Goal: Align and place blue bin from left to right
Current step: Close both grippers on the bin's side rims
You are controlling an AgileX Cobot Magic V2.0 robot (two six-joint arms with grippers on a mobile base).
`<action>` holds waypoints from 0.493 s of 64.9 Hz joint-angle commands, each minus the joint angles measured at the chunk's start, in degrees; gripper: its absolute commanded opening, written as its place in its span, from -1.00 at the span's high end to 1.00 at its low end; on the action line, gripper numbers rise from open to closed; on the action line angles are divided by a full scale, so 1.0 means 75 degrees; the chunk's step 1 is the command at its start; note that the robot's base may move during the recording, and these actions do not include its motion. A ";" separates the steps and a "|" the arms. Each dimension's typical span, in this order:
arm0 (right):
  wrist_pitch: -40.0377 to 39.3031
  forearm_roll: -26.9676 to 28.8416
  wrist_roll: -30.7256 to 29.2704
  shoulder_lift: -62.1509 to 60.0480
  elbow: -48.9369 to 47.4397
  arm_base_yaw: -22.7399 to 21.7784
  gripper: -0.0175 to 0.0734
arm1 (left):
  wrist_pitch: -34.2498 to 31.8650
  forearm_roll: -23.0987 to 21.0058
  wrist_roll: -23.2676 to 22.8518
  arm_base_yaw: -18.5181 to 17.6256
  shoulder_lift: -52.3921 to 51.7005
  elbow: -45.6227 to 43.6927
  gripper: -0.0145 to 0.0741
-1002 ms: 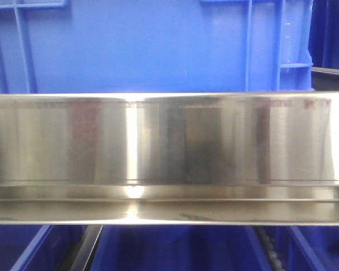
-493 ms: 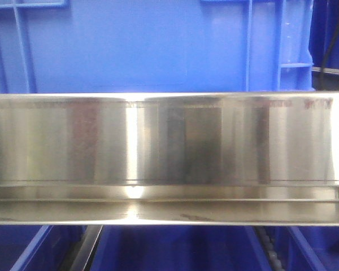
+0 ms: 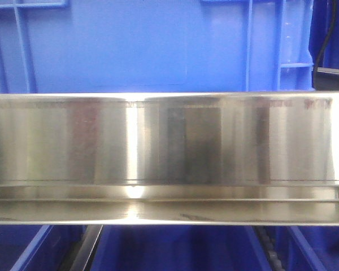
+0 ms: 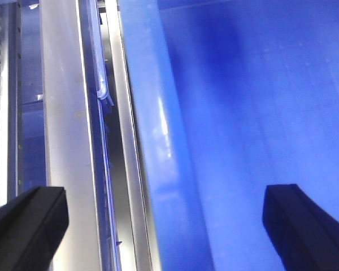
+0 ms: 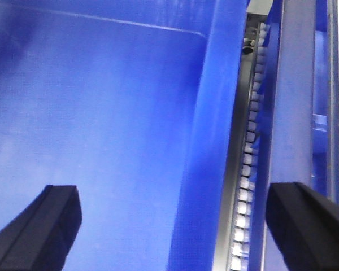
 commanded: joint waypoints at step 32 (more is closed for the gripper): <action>0.0089 -0.0092 0.0036 0.0297 -0.0056 -0.0017 -0.13 | -0.0054 -0.0079 -0.0050 0.0009 -0.0084 -0.0053 -0.40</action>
